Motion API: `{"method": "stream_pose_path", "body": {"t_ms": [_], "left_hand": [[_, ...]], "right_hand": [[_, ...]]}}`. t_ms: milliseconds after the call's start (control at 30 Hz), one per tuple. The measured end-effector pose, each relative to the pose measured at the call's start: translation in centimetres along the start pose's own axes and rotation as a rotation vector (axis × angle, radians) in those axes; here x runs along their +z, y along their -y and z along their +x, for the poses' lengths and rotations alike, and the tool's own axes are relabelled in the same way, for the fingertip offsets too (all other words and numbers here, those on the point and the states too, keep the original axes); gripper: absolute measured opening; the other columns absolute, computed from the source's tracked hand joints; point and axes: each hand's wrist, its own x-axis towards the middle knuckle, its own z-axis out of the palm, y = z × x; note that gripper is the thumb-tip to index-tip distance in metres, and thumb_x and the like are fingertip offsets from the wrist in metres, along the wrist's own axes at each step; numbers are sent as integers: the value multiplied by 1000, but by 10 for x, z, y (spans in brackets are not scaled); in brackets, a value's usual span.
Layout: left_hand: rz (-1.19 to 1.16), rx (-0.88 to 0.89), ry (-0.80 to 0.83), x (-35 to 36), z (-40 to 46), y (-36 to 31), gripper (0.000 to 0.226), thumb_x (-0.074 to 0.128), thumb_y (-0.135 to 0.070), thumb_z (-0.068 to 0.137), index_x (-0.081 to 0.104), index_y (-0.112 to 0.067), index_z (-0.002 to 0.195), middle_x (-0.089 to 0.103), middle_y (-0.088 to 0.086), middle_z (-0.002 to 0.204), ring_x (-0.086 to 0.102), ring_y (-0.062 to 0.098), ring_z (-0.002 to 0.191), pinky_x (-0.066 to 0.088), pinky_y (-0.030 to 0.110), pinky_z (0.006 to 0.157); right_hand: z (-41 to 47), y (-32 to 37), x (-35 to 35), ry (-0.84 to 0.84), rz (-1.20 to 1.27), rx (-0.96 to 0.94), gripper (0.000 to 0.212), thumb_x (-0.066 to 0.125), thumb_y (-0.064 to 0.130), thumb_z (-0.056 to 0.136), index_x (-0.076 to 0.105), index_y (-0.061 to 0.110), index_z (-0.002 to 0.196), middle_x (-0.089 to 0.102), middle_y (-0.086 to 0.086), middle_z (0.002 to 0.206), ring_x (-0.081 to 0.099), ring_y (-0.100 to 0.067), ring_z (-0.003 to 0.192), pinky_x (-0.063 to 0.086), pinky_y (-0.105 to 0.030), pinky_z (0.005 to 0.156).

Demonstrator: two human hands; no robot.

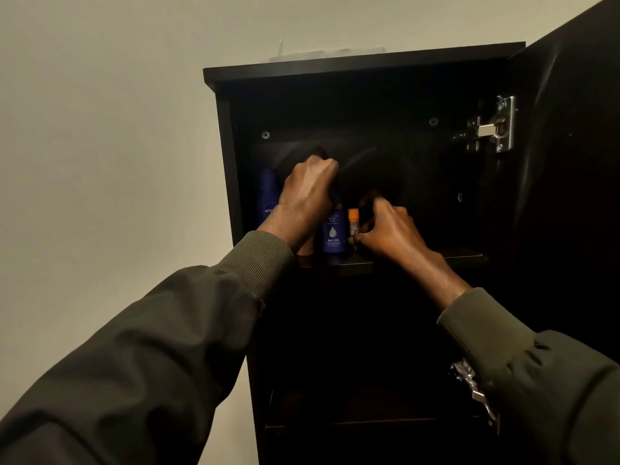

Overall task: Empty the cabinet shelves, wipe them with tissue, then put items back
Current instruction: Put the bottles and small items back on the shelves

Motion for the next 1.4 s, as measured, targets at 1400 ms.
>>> {"method": "stream_pose_path", "body": {"t_ms": [1400], "left_hand": [[15,45,-88,15,-18,5,39,65,-23,91,52,-10,126,49,12,128,55,28,109,55,41,83]], "right_hand": [[-1,0,1,-89,5,4,55,78,28,79,52,25,127,63,5,109,56,-8,89,47,-24,70]]}}
